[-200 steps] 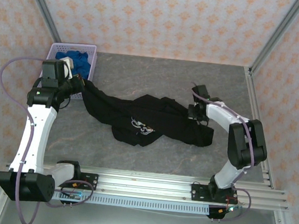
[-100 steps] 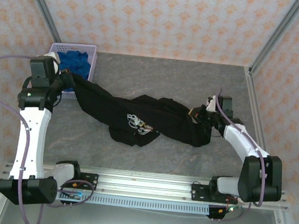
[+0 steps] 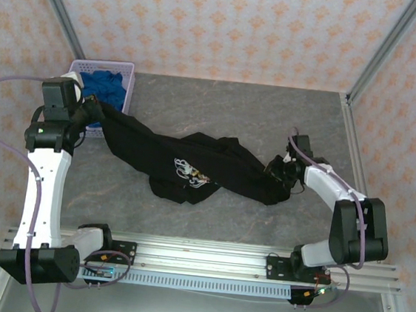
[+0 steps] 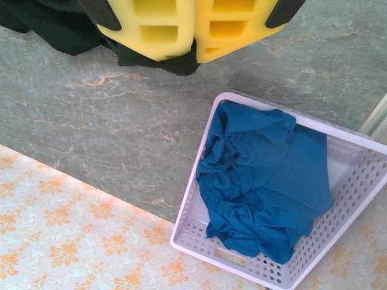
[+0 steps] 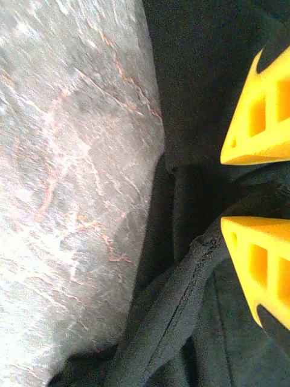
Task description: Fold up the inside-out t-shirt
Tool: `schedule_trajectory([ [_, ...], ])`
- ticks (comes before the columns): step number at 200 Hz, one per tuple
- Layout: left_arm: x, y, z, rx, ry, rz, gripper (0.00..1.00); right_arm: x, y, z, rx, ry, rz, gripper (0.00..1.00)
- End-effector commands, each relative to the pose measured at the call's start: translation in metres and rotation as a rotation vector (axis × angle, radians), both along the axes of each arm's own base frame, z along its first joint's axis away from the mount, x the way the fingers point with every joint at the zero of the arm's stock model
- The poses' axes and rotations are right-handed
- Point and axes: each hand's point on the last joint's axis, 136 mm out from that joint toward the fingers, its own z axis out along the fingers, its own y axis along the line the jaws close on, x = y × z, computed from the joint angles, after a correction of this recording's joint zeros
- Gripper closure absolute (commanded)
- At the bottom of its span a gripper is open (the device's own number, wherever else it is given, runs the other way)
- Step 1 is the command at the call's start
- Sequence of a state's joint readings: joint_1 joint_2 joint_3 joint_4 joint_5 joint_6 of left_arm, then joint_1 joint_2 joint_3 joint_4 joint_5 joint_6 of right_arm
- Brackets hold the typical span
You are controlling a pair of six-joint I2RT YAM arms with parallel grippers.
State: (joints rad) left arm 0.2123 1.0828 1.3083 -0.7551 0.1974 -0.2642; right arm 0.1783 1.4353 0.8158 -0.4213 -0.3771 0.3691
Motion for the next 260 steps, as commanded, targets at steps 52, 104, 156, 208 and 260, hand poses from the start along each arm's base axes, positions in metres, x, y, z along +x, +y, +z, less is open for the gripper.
schedule_trajectory([
  [52, 0.010, -0.005, 0.000, -0.040, -0.020, -0.041, 1.00, -0.001, 0.006, 0.042, -0.416, -0.206, 0.289, 0.53],
  [104, 0.011, -0.008, 0.000, -0.048, -0.023, -0.056, 1.00, 0.011, 0.014, 0.029, -0.581, -0.106, 0.394, 0.48],
  [156, 0.011, -0.010, 0.002, -0.053, -0.027, -0.067, 1.00, 0.017, 0.019, 0.006, -0.669, 0.009, 0.465, 0.45],
  [208, 0.012, -0.011, 0.001, -0.056, -0.025, -0.071, 1.00, 0.021, 0.012, -0.001, -0.738, 0.041, 0.481, 0.44],
  [260, 0.012, -0.011, 0.001, -0.053, -0.026, -0.072, 1.00, 0.029, -0.001, 0.009, -0.836, 0.021, 0.431, 0.54],
])
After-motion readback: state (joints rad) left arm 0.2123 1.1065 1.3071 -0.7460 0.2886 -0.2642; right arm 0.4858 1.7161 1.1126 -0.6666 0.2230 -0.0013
